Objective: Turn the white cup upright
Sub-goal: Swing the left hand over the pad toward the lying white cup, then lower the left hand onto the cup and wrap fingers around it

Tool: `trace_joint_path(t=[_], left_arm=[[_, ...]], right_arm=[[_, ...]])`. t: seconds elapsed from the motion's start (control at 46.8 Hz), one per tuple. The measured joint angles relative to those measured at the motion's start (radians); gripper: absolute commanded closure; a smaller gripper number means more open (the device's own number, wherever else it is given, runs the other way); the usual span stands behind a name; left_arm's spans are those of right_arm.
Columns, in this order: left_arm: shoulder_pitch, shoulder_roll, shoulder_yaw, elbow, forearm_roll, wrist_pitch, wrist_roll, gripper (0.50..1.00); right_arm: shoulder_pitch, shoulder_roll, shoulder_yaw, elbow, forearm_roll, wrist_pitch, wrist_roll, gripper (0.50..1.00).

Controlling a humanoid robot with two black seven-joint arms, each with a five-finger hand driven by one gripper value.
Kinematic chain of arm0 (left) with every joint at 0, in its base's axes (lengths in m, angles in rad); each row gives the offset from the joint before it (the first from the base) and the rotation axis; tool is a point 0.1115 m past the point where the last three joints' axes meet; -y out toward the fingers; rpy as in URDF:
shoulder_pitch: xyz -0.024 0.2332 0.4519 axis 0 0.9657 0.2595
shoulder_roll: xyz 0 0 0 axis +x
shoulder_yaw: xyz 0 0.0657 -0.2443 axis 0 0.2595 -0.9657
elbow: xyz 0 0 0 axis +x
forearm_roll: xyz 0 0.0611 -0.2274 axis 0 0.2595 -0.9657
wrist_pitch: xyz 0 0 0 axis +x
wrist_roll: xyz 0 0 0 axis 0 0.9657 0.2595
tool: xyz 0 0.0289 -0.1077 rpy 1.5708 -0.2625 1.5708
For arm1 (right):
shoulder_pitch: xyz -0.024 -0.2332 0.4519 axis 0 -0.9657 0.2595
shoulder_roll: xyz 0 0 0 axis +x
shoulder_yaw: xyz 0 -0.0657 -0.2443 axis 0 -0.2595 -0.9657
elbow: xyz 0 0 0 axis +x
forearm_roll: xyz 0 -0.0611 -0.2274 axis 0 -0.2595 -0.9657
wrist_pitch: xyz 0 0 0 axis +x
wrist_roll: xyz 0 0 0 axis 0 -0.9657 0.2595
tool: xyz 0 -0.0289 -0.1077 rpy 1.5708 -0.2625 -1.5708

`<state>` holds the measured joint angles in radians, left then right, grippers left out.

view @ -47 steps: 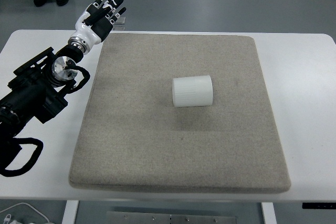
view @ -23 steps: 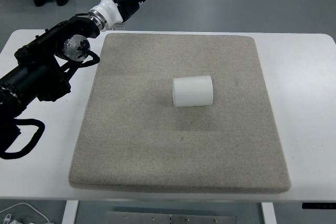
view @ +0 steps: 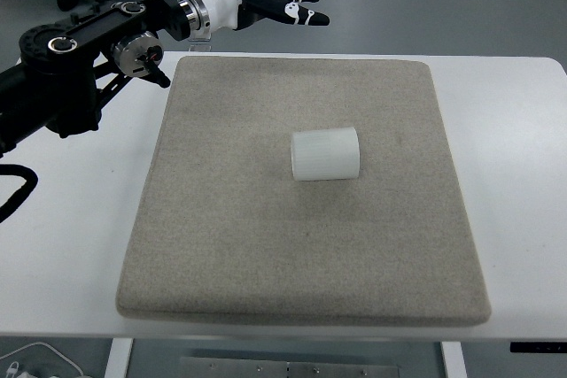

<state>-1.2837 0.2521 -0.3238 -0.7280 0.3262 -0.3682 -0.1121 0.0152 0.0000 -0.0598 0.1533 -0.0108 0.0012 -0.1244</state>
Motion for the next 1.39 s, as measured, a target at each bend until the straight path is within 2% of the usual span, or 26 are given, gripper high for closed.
trace_joint_path(t=[0.107, 0.257, 0.513, 0.748, 1.005, 1.39], left_arm=[[-0.025, 0.019, 0.019, -0.056, 0.033, 0.000, 0.070, 0.508], [-0.032, 0.049, 0.031, -0.139, 0.085, -0.006, 0.227, 0.508], [-0.033, 0.071, 0.032, -0.231, 0.207, -0.047, 0.363, 0.508], [-0.047, 0.065, 0.041, -0.291, 0.345, -0.061, 0.421, 0.516], [-0.054, 0.043, 0.074, -0.330, 0.454, -0.051, 0.450, 0.521], [-0.081, -0.025, 0.169, -0.332, 0.464, 0.028, 0.468, 0.521]], right_arm=[[0.000, 0.000, 0.000, 0.000, 0.000, -0.001, 0.000, 0.570], [-0.001, 0.000, -0.002, 0.000, -0.001, -0.001, 0.000, 0.570], [-0.014, 0.000, -0.006, 0.001, -0.003, 0.000, -0.001, 0.570], [-0.015, 0.000, -0.006, 0.002, -0.003, 0.001, -0.003, 0.570], [-0.017, 0.000, -0.006, 0.002, -0.003, 0.000, -0.003, 0.570], [-0.019, 0.000, -0.006, 0.004, -0.003, 0.002, -0.003, 0.570]])
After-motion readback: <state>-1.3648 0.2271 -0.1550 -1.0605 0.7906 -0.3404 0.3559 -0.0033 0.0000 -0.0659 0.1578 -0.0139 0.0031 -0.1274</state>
